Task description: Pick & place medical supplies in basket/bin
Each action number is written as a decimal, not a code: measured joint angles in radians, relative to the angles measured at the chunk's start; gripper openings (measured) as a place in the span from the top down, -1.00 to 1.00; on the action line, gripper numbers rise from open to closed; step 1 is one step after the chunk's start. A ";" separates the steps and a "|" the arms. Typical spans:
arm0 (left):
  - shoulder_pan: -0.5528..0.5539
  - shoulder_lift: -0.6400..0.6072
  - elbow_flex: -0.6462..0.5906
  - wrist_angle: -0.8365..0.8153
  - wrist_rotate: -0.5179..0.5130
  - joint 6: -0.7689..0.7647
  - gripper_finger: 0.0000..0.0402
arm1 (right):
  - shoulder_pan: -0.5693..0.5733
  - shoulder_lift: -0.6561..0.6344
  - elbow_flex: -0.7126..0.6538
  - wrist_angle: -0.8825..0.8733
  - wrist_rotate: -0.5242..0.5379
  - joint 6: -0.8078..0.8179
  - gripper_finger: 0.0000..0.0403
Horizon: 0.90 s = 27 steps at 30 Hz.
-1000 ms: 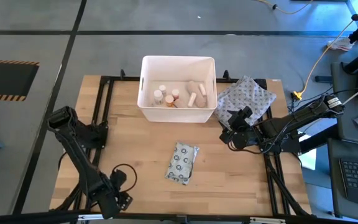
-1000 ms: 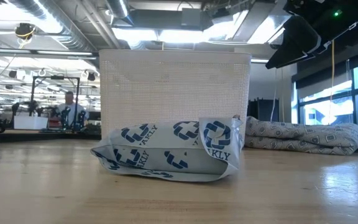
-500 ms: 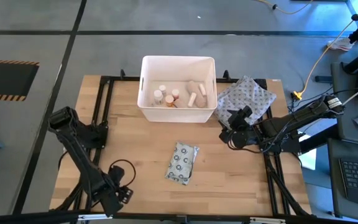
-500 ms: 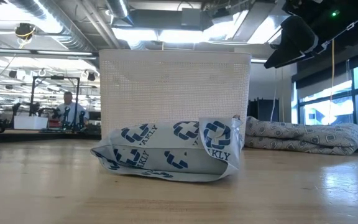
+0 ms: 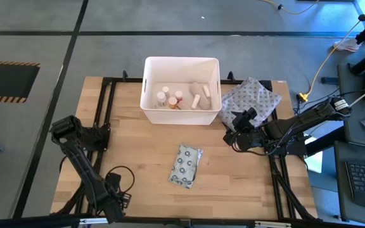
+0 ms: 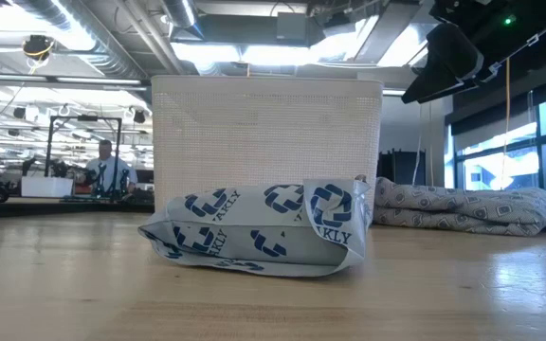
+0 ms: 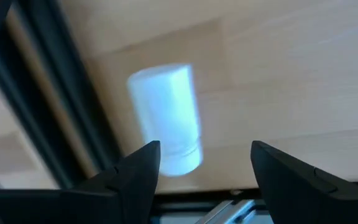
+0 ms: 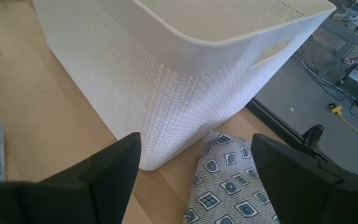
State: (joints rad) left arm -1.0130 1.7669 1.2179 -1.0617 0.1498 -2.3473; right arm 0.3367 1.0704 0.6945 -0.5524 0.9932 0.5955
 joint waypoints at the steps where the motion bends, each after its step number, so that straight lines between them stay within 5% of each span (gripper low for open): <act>1: -0.001 0.008 0.000 0.002 0.030 -0.009 -0.20 | 0.000 0.000 0.000 0.003 0.000 0.000 -0.52; 5: -0.008 0.037 -0.001 0.006 0.119 -0.033 -0.16 | 0.000 0.000 0.000 0.004 0.000 0.002 -0.52; 27: -0.034 0.097 -0.058 0.083 0.115 -0.033 -0.15 | 0.000 0.000 0.000 0.077 -0.020 0.002 -0.52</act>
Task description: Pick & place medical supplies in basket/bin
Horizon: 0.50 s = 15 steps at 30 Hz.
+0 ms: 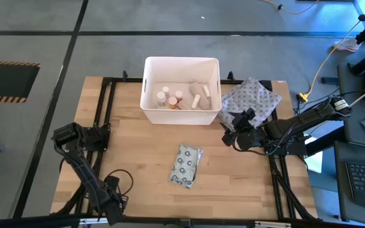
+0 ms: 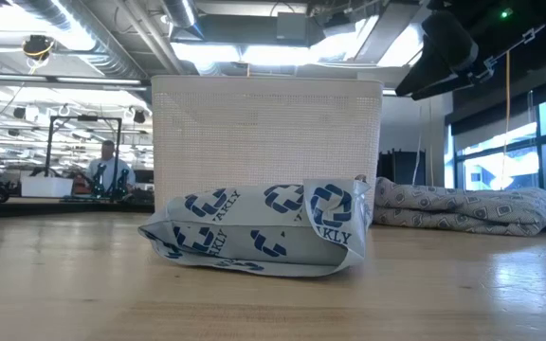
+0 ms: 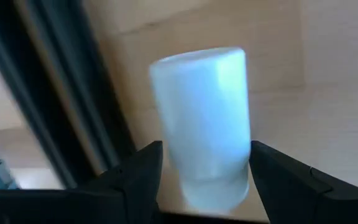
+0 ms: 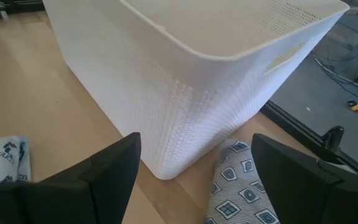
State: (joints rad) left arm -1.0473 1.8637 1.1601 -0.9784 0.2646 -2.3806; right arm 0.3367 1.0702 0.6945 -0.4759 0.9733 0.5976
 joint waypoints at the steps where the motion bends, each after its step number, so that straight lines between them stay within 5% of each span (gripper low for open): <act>1: 0.000 0.000 -0.018 0.035 0.000 0.000 -0.15 | 0.000 0.000 0.000 0.002 0.000 0.000 -0.52; 12: -0.004 -0.034 -0.087 0.137 -0.008 0.059 0.02 | 0.000 0.000 0.000 0.012 0.001 -0.003 -0.52; 15: 0.002 -0.066 -0.091 0.114 -0.078 0.112 0.12 | 0.000 0.000 0.000 0.017 0.001 -0.007 -0.52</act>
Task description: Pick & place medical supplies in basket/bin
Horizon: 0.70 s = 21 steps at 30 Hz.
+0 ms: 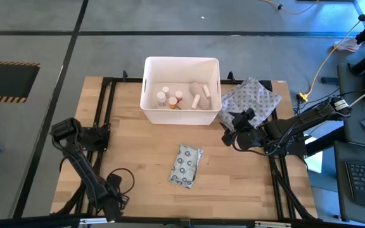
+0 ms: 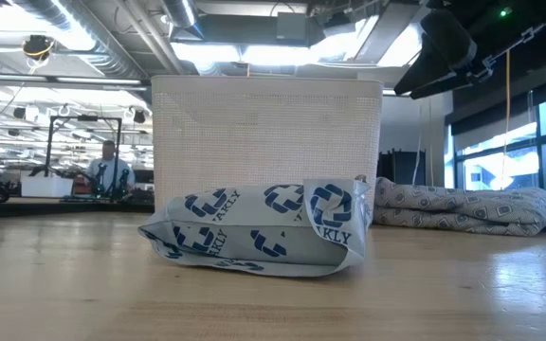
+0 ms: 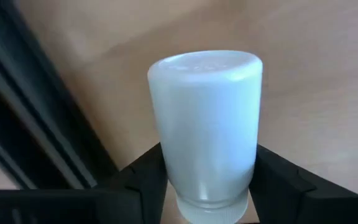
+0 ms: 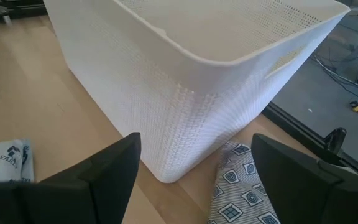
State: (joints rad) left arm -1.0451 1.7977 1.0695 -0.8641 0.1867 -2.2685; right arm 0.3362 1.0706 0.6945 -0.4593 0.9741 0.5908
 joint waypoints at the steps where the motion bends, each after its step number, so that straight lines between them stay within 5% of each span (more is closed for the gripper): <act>1: 0.005 -0.016 0.000 -0.010 -0.039 0.031 0.13 | -0.001 0.000 0.000 0.000 0.000 0.000 -0.52; 11: 0.137 -0.151 0.001 -0.052 -0.703 0.604 0.03 | -0.039 0.000 0.000 0.069 0.001 -0.002 -0.52; 21: 0.388 -0.304 0.002 0.043 -1.454 1.148 0.05 | -0.052 0.027 0.000 0.315 0.001 -0.370 -0.52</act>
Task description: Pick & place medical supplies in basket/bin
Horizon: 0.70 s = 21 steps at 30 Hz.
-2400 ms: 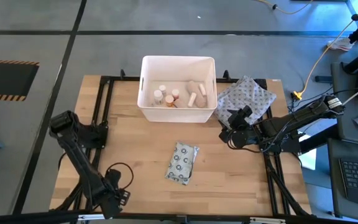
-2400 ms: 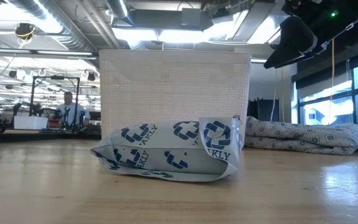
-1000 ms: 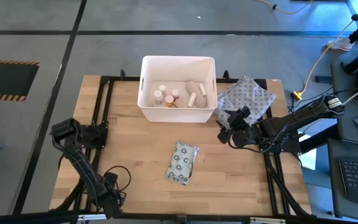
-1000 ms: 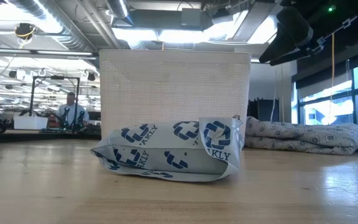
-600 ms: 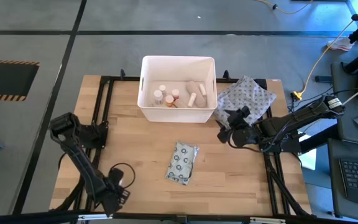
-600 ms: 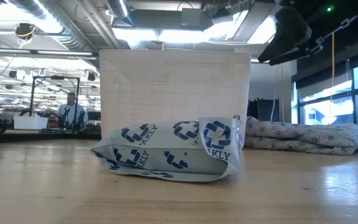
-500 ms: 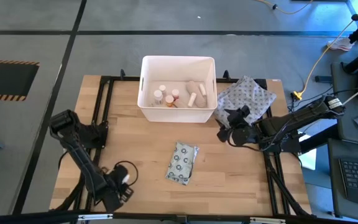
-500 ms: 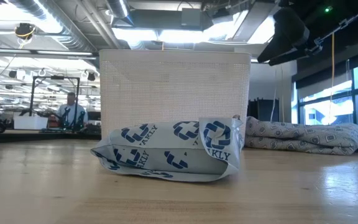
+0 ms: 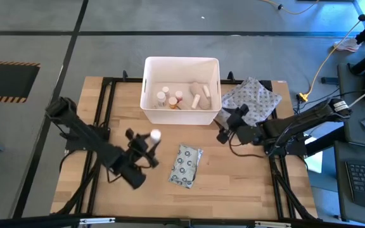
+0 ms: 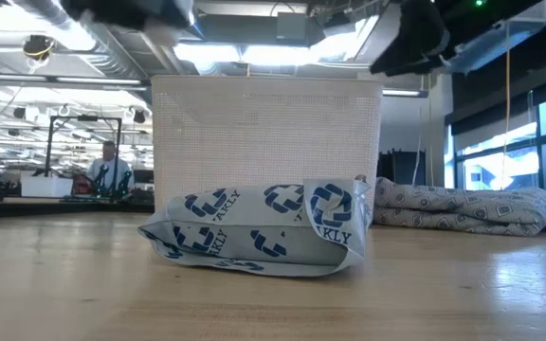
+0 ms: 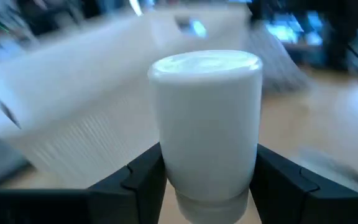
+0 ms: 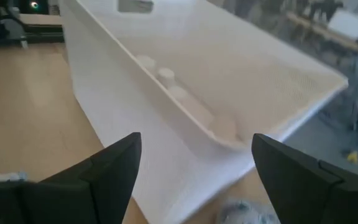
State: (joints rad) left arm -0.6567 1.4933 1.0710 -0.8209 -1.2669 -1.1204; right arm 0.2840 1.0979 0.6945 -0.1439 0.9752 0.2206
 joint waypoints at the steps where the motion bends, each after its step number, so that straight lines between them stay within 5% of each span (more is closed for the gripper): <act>1: 0.025 -0.012 0.000 0.026 -0.039 0.043 0.04 | 0.000 0.013 0.000 0.037 0.000 -0.041 -0.52; 6: 0.129 -0.044 0.001 0.172 -0.145 0.243 0.07 | 0.000 0.091 0.000 0.228 -0.045 -0.268 -0.52; 11: 0.194 -0.045 0.001 0.351 -0.056 0.515 0.07 | 0.001 0.147 0.000 0.383 -0.087 -0.410 -0.52; 16: 0.254 -0.042 0.001 0.604 0.176 0.885 0.06 | 0.000 0.168 0.000 0.475 -0.087 -0.443 -0.52; 21: 0.324 -0.042 0.001 0.892 0.624 1.210 0.08 | 0.000 0.168 0.000 0.486 -0.087 -0.464 -0.52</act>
State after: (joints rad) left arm -0.3323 1.4509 1.0718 0.0712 -0.6428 0.0892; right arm 0.2840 1.2655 0.6942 0.3421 0.8886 -0.2438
